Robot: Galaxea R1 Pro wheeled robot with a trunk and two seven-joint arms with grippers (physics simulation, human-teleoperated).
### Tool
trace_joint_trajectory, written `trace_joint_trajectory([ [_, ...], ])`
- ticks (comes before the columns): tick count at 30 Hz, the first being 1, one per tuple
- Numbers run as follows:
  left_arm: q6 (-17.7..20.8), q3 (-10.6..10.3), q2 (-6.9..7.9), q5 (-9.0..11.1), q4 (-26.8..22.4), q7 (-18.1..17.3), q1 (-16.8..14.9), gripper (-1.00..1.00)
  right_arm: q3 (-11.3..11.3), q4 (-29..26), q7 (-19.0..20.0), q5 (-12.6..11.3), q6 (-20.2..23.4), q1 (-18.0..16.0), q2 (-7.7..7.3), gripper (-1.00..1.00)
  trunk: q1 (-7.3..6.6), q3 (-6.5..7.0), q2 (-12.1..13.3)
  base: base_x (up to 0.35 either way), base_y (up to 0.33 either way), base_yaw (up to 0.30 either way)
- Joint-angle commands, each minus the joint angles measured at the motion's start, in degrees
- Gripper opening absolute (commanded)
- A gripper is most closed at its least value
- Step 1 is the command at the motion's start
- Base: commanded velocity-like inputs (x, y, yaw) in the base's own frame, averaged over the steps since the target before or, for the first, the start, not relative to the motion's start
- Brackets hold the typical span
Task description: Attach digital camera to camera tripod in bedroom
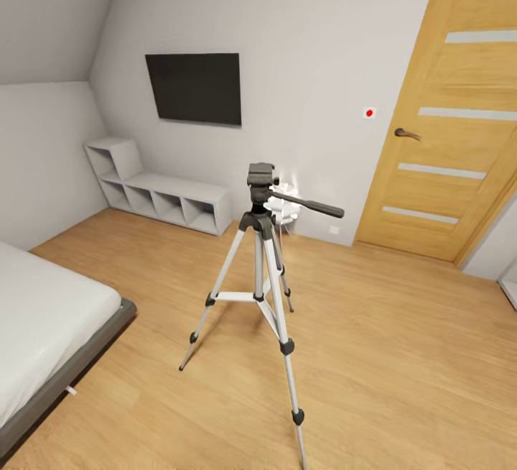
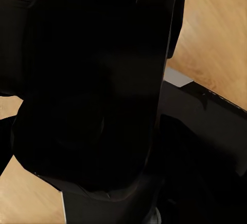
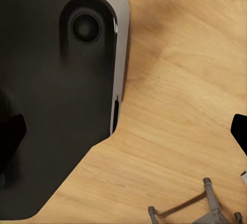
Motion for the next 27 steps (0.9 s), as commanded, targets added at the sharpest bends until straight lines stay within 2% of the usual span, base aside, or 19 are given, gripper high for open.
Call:
trace_joint_trajectory([
  [1,-0.13,-0.5,-0.01,0.25,0.0,0.08,-0.03,-1.0,-0.49,0.13,0.11,0.45,-0.27,-0.07,-0.04,1.0,0.01,-0.16,-0.06,0.0,0.0,0.0],
  [27,-0.06,-0.38,-0.01,0.28,0.0,-0.33,-0.03,-1.0,-0.4,-0.31,0.11,0.32,-0.27,-0.07,-0.04,1.0,0.01,-2.56,-0.06,0.0,0.0,0.0],
])
